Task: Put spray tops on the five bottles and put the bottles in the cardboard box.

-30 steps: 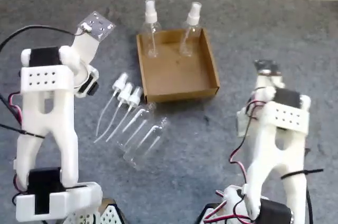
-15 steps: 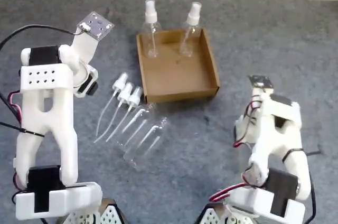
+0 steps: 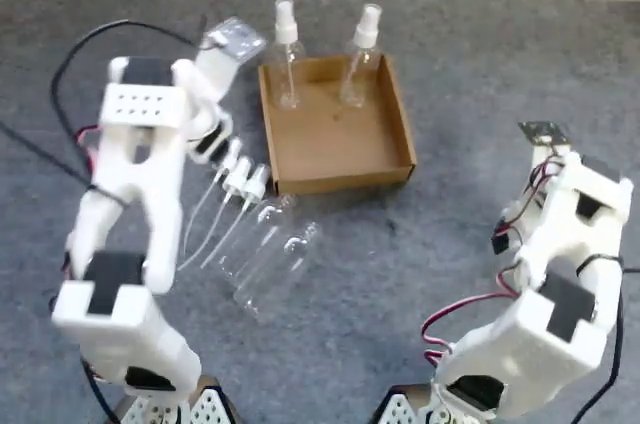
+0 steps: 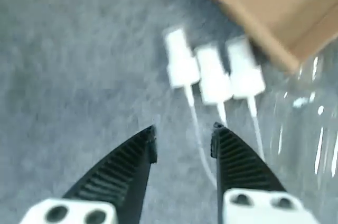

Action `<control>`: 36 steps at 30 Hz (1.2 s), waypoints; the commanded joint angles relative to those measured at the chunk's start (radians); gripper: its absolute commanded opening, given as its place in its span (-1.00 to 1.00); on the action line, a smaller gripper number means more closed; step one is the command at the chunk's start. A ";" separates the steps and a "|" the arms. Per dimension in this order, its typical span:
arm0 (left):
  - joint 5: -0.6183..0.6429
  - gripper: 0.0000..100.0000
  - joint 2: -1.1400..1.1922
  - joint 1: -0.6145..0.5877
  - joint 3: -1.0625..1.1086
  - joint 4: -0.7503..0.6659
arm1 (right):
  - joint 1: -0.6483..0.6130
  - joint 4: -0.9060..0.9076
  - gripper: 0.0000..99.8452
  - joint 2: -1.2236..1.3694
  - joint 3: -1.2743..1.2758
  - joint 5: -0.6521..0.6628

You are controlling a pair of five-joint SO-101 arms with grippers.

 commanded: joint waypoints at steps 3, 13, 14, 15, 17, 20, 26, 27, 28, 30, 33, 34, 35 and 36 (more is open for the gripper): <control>0.015 -0.71 0.202 0.059 -0.189 0.000 | 0.013 0.018 -0.95 0.036 -0.120 0.032; 0.014 -0.71 0.403 -0.001 -0.340 -0.008 | 0.013 0.019 -0.95 0.035 -0.111 0.029; 0.014 -0.71 0.418 -0.001 -0.343 -0.017 | 0.010 0.019 -0.95 0.035 -0.111 0.029; 0.012 -0.71 0.433 -0.001 -0.346 -0.025 | 0.008 0.019 -0.95 0.035 -0.110 0.029; 0.012 -0.71 0.466 -0.001 -0.343 -0.048 | 0.008 0.021 -0.95 0.035 -0.110 0.029; 0.012 -0.71 0.518 -0.001 -0.348 -0.064 | 0.010 0.061 -0.95 0.035 -0.114 0.031; 0.014 -0.76 0.561 -0.001 -0.348 -0.107 | 0.007 0.102 -0.95 0.035 -0.117 0.032; 0.014 -0.81 0.561 -0.001 -0.344 -0.107 | 0.007 0.102 -0.95 0.035 -0.117 0.032; 0.014 -0.88 0.561 -0.001 -0.343 -0.107 | 0.007 0.102 -0.95 0.035 -0.117 0.031; 0.014 -0.97 0.558 -0.002 -0.343 -0.103 | 0.007 0.102 -0.95 0.035 -0.117 0.031; 0.021 -1.00 0.547 -0.015 -0.349 -0.098 | 0.007 0.102 -0.95 0.035 -0.117 0.029; 0.044 -0.99 0.532 -0.024 -0.349 -0.087 | 0.007 0.104 -0.95 0.035 -0.116 0.029; 0.064 -0.99 0.509 -0.041 -0.344 -0.071 | 0.007 0.104 -0.95 0.035 -0.114 0.029; 0.075 -0.99 0.483 -0.054 -0.340 -0.054 | 0.007 0.104 -0.95 0.035 -0.114 0.028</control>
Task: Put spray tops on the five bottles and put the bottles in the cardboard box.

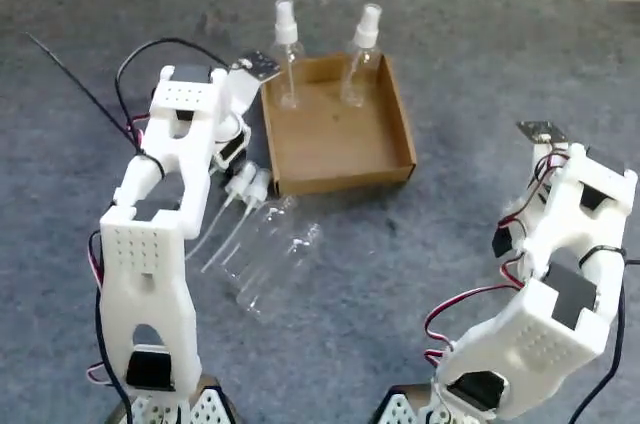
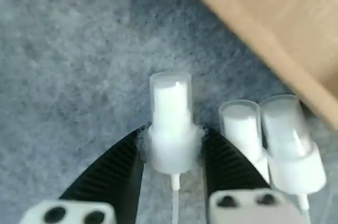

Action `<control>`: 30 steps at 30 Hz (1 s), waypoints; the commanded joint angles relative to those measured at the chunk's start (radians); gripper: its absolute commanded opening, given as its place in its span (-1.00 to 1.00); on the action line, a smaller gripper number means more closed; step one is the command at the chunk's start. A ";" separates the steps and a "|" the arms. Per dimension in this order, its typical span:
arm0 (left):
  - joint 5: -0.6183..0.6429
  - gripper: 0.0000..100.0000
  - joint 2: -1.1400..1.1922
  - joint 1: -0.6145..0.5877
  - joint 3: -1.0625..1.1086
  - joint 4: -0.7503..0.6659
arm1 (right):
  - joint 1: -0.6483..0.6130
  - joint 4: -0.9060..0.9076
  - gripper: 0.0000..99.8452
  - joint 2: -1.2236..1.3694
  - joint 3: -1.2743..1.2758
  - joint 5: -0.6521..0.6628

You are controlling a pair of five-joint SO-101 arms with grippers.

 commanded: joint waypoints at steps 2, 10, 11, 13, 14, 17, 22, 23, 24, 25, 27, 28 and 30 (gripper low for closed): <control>0.063 -0.99 -0.133 -0.081 -0.005 0.080 | 0.004 0.008 -0.95 -0.010 -0.045 0.006; 0.206 -0.98 -0.242 -0.211 0.236 0.049 | -0.015 0.008 -0.95 -0.012 -0.042 0.005; 0.207 -0.98 -0.243 -0.217 0.255 0.020 | -0.019 0.008 -0.95 -0.012 -0.041 0.005; 0.204 -0.92 -0.245 -0.217 0.280 -0.014 | -0.021 0.008 -0.95 -0.012 -0.041 0.005; 0.203 -0.86 -0.245 -0.216 0.283 -0.017 | -0.021 0.008 -0.95 -0.012 -0.041 0.005; 0.167 -0.70 -0.251 -0.196 0.282 -0.020 | -0.022 0.008 -0.95 -0.008 -0.041 0.005; 0.161 -0.73 -0.249 -0.180 0.162 -0.012 | -0.024 0.008 -0.95 -0.008 -0.041 0.005; 0.161 -0.73 -0.243 -0.180 0.133 -0.012 | -0.024 0.008 -0.95 -0.008 -0.041 0.005; 0.161 -0.74 -0.243 -0.179 0.107 -0.012 | -0.024 0.008 -0.95 -0.008 -0.041 0.006; 0.161 -0.74 -0.242 -0.179 0.093 -0.012 | -0.024 0.008 -0.95 -0.008 -0.041 0.006; 0.160 -0.74 -0.234 -0.174 0.091 -0.015 | -0.024 0.007 -0.95 -0.008 -0.041 0.009; 0.158 -0.74 -0.222 -0.174 0.094 -0.017 | -0.024 0.007 -0.95 -0.008 -0.041 0.009; 0.157 -0.75 -0.188 -0.174 0.094 -0.020 | -0.024 0.007 -0.95 -0.008 -0.041 0.009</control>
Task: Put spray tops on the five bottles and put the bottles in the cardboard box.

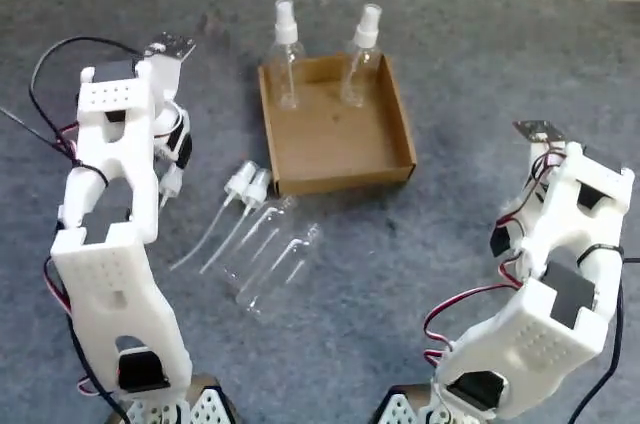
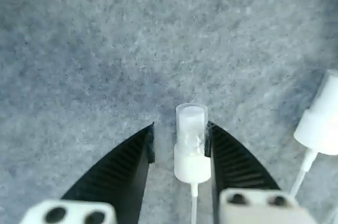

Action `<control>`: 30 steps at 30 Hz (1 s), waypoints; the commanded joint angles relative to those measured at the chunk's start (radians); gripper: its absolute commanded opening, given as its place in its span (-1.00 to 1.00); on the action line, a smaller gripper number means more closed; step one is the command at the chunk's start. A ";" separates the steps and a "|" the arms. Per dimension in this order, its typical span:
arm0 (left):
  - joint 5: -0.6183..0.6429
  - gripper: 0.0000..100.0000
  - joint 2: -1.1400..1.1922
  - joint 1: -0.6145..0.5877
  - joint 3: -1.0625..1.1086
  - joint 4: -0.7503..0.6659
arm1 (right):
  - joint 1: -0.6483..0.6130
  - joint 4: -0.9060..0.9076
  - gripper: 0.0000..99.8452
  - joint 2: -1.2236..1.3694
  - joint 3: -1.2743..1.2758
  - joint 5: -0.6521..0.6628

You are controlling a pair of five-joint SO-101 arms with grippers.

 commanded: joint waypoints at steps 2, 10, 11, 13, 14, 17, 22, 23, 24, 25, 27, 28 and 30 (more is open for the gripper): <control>-0.012 -0.80 0.048 0.030 -0.047 -0.015 | -0.013 0.007 -0.95 -0.010 -0.041 0.009; -0.011 -1.00 0.091 0.047 -0.054 -0.008 | -0.013 0.007 -0.95 -0.010 -0.041 0.008; -0.009 -0.99 0.068 0.048 -0.067 0.008 | -0.013 0.007 -0.95 -0.012 -0.041 0.006; -0.008 -1.00 0.001 0.050 -0.091 0.078 | -0.013 0.007 -0.95 -0.012 -0.041 0.006; -0.008 -1.00 -0.044 0.058 -0.099 0.117 | -0.013 0.007 -0.95 -0.012 -0.041 0.006; -0.006 -1.00 -0.209 0.073 -0.064 0.189 | -0.013 0.008 -0.95 -0.013 -0.042 0.005; 0.017 -1.00 -0.529 0.093 0.200 0.190 | -0.013 0.008 -0.81 -0.013 -0.047 -0.086; 0.025 -1.00 -0.590 0.105 0.272 0.173 | -0.013 0.008 -0.77 -0.013 -0.047 -0.092; 0.026 -1.00 -0.648 0.113 0.348 0.143 | -0.013 0.008 -0.73 -0.013 -0.048 -0.094; 0.029 -1.00 -0.708 0.122 0.423 0.109 | -0.015 0.008 -0.70 -0.015 -0.048 -0.095; 0.034 -1.00 -0.829 0.124 0.559 0.034 | -0.027 0.010 -0.64 -0.015 -0.047 -0.095; 0.055 -1.00 -0.891 0.124 0.619 0.002 | -0.028 0.010 -0.62 -0.015 -0.047 -0.104; 0.086 -1.00 -1.001 0.124 0.723 -0.041 | -0.038 0.010 -0.59 -0.015 -0.050 -0.144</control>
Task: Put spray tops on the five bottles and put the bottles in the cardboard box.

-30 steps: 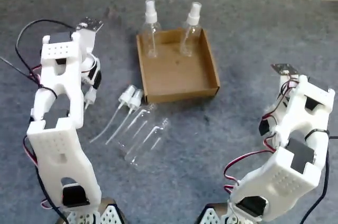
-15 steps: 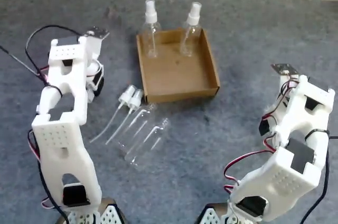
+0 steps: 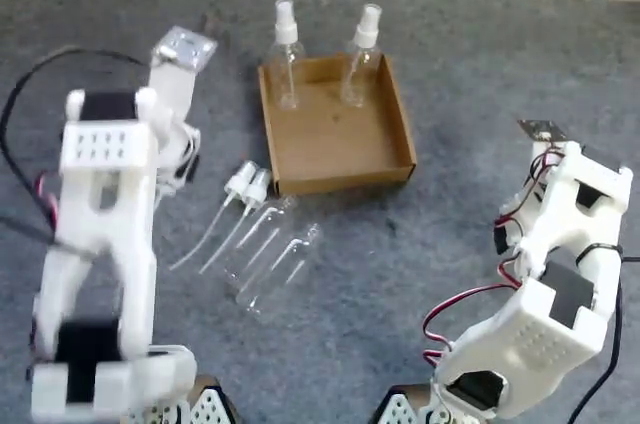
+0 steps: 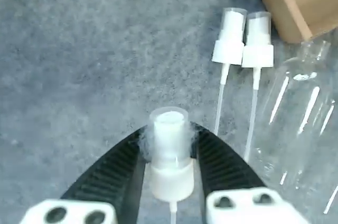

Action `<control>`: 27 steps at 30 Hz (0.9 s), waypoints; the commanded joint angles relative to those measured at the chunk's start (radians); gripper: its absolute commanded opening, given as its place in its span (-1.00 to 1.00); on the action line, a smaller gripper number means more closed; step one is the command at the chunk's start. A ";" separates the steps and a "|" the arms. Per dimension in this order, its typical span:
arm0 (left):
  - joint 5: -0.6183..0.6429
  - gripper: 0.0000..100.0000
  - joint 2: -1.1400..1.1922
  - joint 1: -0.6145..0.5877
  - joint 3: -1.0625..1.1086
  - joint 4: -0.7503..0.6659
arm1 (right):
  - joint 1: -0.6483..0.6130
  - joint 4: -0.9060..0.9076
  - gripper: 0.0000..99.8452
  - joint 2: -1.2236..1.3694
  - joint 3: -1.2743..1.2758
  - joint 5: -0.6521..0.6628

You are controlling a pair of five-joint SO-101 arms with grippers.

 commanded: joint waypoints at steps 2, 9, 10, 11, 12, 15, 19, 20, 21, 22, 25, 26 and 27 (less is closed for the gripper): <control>0.060 -1.00 -0.340 0.021 0.278 -0.123 | -0.031 0.007 -0.58 -0.015 -0.051 -0.061; 0.061 -1.00 -0.484 0.056 0.495 -0.215 | -0.136 0.131 -0.58 -0.007 -0.189 -0.071; 0.061 -1.00 -0.487 0.058 0.512 -0.221 | -0.142 0.148 -0.58 -0.005 -0.220 -0.089; 0.061 -1.00 -0.487 0.058 0.524 -0.229 | -0.143 0.160 -0.58 -0.005 -0.243 -0.110; 0.060 -1.00 -0.487 0.058 0.535 -0.236 | -0.143 0.168 -0.58 -0.005 -0.266 -0.129; 0.060 -1.00 -0.487 0.058 0.559 -0.262 | -0.143 0.174 -0.49 -0.005 -0.306 -0.144; 0.060 -1.00 -0.489 0.059 0.575 -0.272 | -0.139 0.174 -0.43 -0.004 -0.286 -0.087; 0.060 -1.00 -0.490 0.059 0.575 -0.272 | -0.136 0.174 -0.43 -0.004 -0.280 -0.083; 0.060 -1.00 -0.490 0.059 0.575 -0.272 | -0.133 0.168 -0.43 -0.002 -0.271 -0.081; 0.060 -1.00 -0.490 0.059 0.575 -0.270 | -0.125 0.165 -0.43 -0.002 -0.259 -0.081; 0.060 -1.00 -0.490 0.059 0.575 -0.270 | -0.110 0.130 -0.43 0.038 -0.239 -0.081; 0.060 -1.00 -0.490 0.059 0.575 -0.270 | -0.110 0.117 -0.43 0.061 -0.237 -0.081; 0.060 -1.00 -0.490 0.059 0.575 -0.270 | -0.110 0.114 -0.43 0.088 -0.237 -0.081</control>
